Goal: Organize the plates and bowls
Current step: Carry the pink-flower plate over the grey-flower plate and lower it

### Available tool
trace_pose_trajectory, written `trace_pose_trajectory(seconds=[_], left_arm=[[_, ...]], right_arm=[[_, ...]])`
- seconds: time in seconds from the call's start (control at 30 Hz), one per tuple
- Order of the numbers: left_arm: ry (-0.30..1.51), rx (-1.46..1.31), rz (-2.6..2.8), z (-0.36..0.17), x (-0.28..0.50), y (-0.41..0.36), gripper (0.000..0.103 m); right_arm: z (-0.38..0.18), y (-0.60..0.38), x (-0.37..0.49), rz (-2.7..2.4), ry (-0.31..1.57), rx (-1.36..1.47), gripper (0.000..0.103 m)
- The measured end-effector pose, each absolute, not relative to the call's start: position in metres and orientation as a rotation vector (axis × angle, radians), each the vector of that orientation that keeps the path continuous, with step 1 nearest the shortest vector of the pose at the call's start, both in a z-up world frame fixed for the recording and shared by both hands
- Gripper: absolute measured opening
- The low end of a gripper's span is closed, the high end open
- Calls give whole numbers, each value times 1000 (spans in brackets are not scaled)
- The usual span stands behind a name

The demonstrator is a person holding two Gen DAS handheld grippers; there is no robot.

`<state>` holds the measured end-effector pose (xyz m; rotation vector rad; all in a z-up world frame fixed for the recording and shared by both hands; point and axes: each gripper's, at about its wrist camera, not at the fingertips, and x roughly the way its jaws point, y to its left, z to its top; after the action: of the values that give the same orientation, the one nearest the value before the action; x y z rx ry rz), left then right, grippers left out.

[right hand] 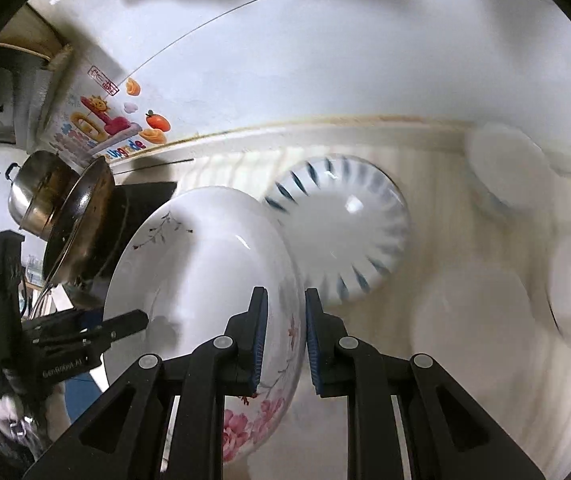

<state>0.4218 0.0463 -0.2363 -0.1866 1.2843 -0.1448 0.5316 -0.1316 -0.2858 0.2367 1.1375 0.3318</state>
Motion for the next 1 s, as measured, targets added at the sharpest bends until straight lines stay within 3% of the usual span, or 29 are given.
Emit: trace_pose_trajectory(seconds=[0.37,0.67,1.0], left_arm=[[1422,-59,-221,-277,371,-22,38],[1503,26,-234,-313,365,-52,38],[1510,110,-224,-321,360,-74,38]], right_arm=[[-321,-208,418,240,1206,318,20],[-373,-236,400,174,1273,377,20],[-394,-252,405,143,1297,389,20]])
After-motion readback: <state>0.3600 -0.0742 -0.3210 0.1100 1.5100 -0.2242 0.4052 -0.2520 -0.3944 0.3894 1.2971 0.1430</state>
